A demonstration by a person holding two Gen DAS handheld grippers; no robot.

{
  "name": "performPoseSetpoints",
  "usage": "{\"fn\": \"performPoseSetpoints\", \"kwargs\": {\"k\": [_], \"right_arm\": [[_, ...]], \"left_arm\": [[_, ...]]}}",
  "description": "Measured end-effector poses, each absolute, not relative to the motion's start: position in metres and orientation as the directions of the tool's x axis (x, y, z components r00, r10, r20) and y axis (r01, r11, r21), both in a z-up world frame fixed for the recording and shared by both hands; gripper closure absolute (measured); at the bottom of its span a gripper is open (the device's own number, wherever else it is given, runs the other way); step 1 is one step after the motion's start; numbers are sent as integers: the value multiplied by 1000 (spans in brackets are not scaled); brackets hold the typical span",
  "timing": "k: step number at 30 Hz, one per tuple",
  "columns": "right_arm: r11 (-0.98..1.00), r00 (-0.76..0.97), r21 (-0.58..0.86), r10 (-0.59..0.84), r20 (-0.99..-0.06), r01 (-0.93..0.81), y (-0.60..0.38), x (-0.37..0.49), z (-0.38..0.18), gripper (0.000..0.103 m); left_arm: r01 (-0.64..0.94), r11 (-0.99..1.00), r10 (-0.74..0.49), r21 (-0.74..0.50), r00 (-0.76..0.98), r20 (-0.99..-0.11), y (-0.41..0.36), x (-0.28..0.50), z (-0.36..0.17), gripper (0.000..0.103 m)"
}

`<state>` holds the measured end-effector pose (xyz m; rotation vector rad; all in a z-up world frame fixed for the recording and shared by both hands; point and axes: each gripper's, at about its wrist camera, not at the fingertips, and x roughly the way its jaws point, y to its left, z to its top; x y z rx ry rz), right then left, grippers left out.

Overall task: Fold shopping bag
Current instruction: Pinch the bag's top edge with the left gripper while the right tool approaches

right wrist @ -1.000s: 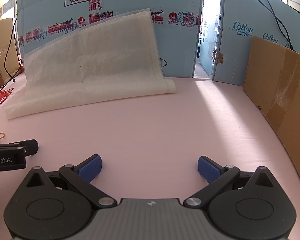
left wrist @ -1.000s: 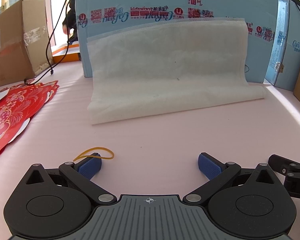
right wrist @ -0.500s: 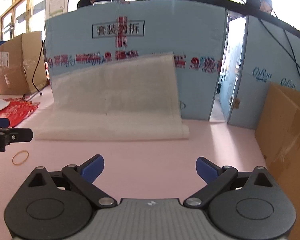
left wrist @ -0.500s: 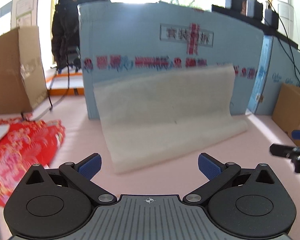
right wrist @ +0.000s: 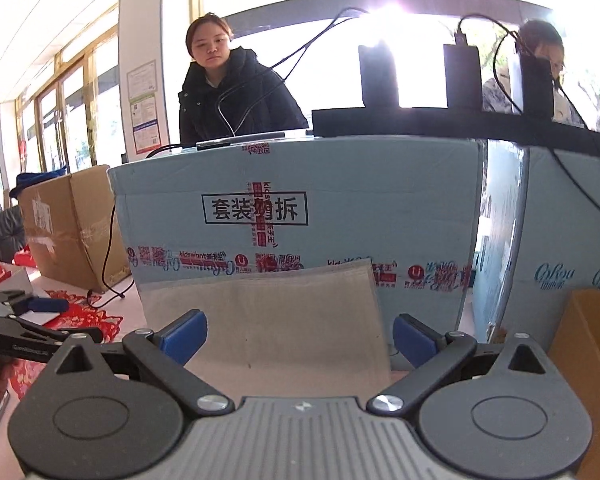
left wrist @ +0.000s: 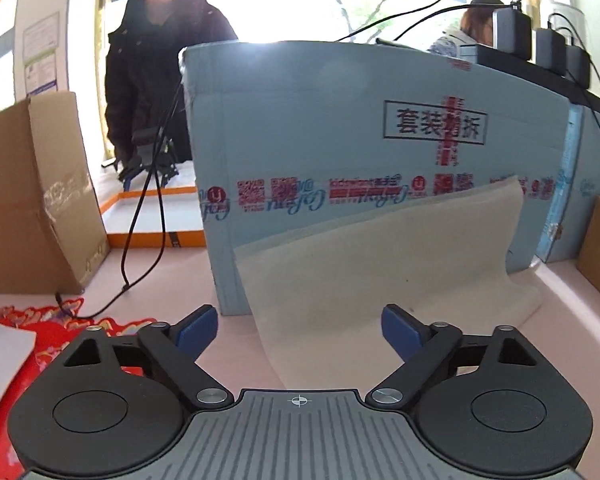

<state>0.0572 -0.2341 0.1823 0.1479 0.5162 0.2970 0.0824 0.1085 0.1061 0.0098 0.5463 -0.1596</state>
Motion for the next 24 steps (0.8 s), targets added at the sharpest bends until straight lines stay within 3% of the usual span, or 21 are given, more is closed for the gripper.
{"fn": "performPoseSetpoints", "kwargs": {"k": [6, 19, 24], "right_arm": [[898, 802, 429, 324, -502, -95, -242, 70, 145, 2], [880, 718, 471, 370, -589, -67, -235, 97, 99, 2], [875, 699, 480, 379, -606, -57, -233, 96, 92, 2]], "left_arm": [[127, 990, -138, -58, 834, -534, 112, 123, 78, 32], [158, 986, -163, -59, 807, -568, 118, 175, 45, 35], [186, 977, -214, -109, 779, -589, 126, 183, 36, 81]]}}
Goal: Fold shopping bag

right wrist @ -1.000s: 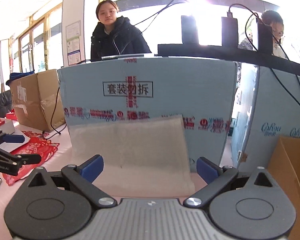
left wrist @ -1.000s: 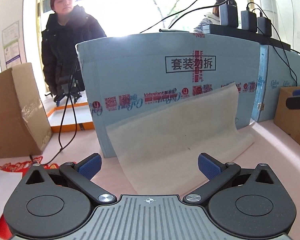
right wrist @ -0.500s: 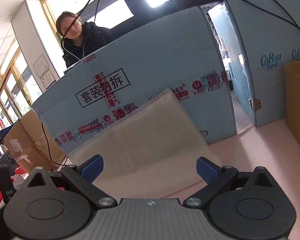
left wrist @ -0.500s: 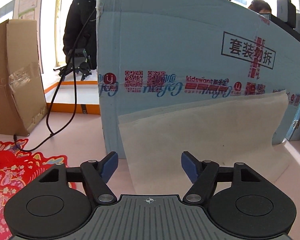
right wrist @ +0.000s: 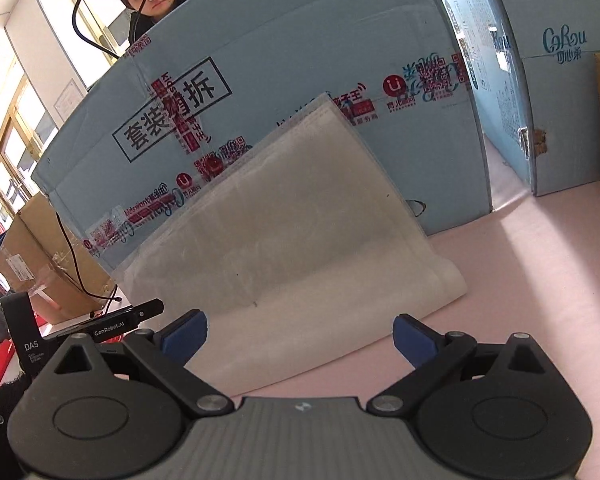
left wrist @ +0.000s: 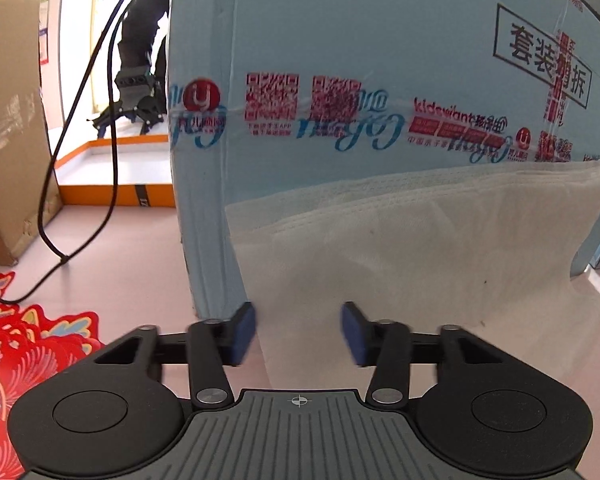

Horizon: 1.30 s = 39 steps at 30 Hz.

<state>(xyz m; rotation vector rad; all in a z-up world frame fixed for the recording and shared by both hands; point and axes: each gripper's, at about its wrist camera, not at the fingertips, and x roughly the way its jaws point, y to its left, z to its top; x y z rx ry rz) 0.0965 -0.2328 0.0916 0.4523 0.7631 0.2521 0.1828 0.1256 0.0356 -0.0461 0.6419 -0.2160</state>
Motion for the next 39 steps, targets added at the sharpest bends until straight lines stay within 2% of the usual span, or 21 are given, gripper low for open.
{"fn": "performPoseSetpoints", "kwargs": {"k": [2, 5, 18, 23, 30, 37, 39], "right_arm": [[874, 692, 483, 378, -615, -48, -232, 96, 90, 2], [871, 686, 489, 379, -621, -39, -232, 92, 90, 2], [833, 695, 548, 439, -569, -77, -216, 64, 116, 2], [797, 692, 594, 487, -532, -105, -219, 53, 126, 2], [582, 589, 794, 709, -388, -176, -217, 61, 108, 2], [500, 526, 847, 777, -346, -181, -195, 86, 89, 2], [510, 522, 841, 774, -358, -180, -190, 92, 86, 2]], "left_arm": [[190, 974, -227, -124, 778, -586, 128, 181, 36, 94], [213, 967, -256, -142, 783, -566, 131, 170, 45, 102], [339, 932, -359, -126, 832, -422, 105, 87, 100, 102], [389, 912, -406, -128, 819, -404, 86, 54, 108, 102], [411, 897, -436, -162, 765, -475, 67, 20, 92, 102], [431, 890, -439, -150, 718, -540, 61, 18, 80, 102], [424, 891, -439, -163, 714, -546, 63, 20, 78, 102]]}}
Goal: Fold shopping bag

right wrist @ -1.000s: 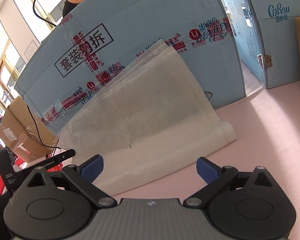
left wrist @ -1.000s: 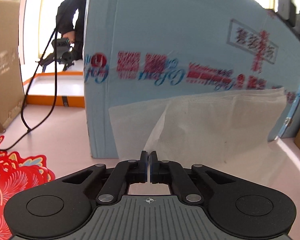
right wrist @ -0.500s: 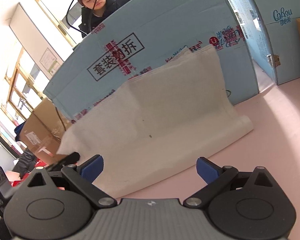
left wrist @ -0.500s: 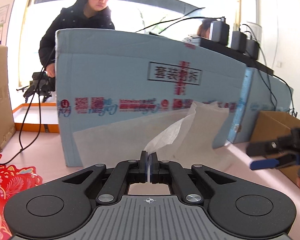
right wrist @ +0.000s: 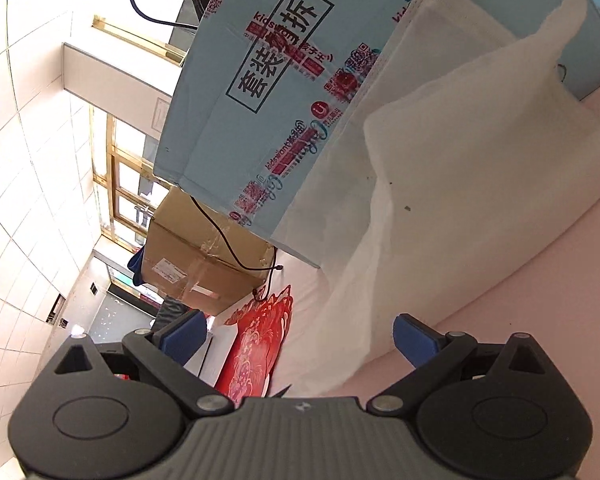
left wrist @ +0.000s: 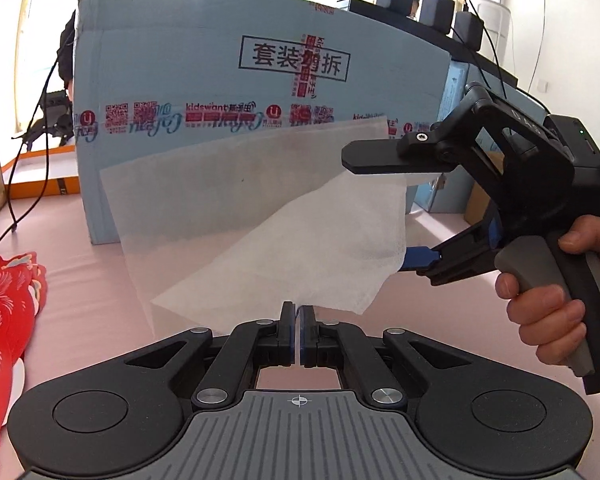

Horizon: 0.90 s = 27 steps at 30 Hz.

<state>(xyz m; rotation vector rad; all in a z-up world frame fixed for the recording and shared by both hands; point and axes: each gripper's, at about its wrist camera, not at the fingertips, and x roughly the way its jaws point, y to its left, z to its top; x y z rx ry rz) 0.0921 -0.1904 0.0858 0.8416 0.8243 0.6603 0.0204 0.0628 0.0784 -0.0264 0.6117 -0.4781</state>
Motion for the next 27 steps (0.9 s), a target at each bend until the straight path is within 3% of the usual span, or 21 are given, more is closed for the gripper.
{"fn": "performPoseSetpoints", "kwargs": {"k": [2, 5, 7, 12, 17, 19, 21, 24, 27], "right_arm": [[531, 518, 831, 764, -385, -165, -188, 97, 82, 3], [531, 507, 834, 766, -396, -149, -186, 101, 76, 14], [537, 502, 830, 764, -405, -147, -184, 101, 75, 39], [573, 499, 811, 742, -448, -123, -183, 99, 73, 88], [578, 527, 807, 726, -442, -120, -187, 91, 80, 93], [575, 545, 807, 723, -425, -133, -188, 84, 89, 94], [567, 560, 810, 723, -404, -148, -189, 78, 98, 94], [562, 579, 809, 721, -380, -170, -190, 68, 109, 94], [554, 593, 811, 722, -356, -187, -190, 58, 118, 94]], "left_arm": [[423, 890, -442, -169, 712, -546, 64, 22, 78, 102], [422, 889, -446, -178, 706, -550, 65, 23, 76, 102], [421, 889, -446, -181, 702, -555, 65, 24, 75, 102], [420, 889, -447, -185, 700, -557, 66, 23, 76, 102], [402, 895, -438, -193, 713, -547, 68, 13, 85, 100], [391, 901, -426, -186, 725, -541, 69, 5, 92, 90], [374, 912, -404, -170, 742, -535, 70, -6, 100, 67], [326, 933, -356, -154, 770, -530, 75, -22, 111, 42], [270, 951, -309, -151, 790, -529, 84, -33, 123, 28]]}}
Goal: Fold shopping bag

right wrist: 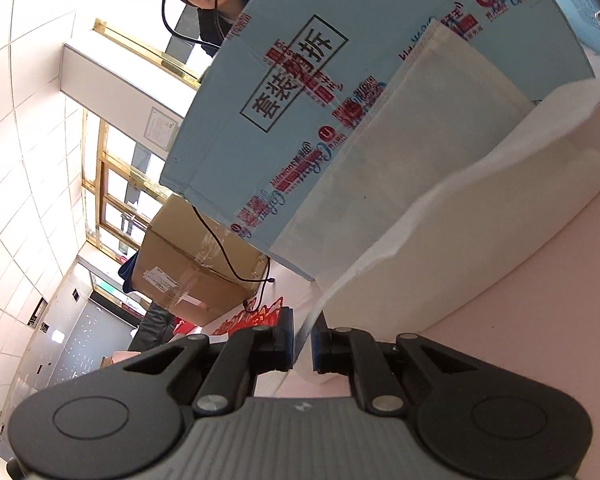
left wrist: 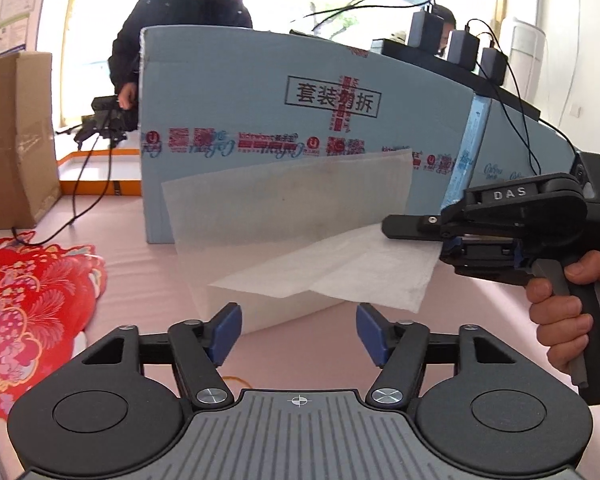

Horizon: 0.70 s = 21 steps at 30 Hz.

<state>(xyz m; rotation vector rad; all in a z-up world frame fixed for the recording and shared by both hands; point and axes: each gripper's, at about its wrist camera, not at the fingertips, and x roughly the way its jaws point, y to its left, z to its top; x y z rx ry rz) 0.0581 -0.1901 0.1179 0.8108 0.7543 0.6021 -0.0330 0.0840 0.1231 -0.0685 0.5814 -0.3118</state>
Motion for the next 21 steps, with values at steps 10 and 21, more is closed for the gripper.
{"fn": "performPoseSetpoints", "kwargs": {"k": [10, 21], "right_arm": [[574, 648, 797, 682, -338, -188, -207, 24, 137, 94], [697, 729, 713, 526, -438, -75, -206, -12, 160, 93]], "left_arm": [[184, 972, -234, -148, 835, -499, 127, 3, 145, 15], [199, 950, -302, -240, 774, -556, 150, 119, 87, 14]]}}
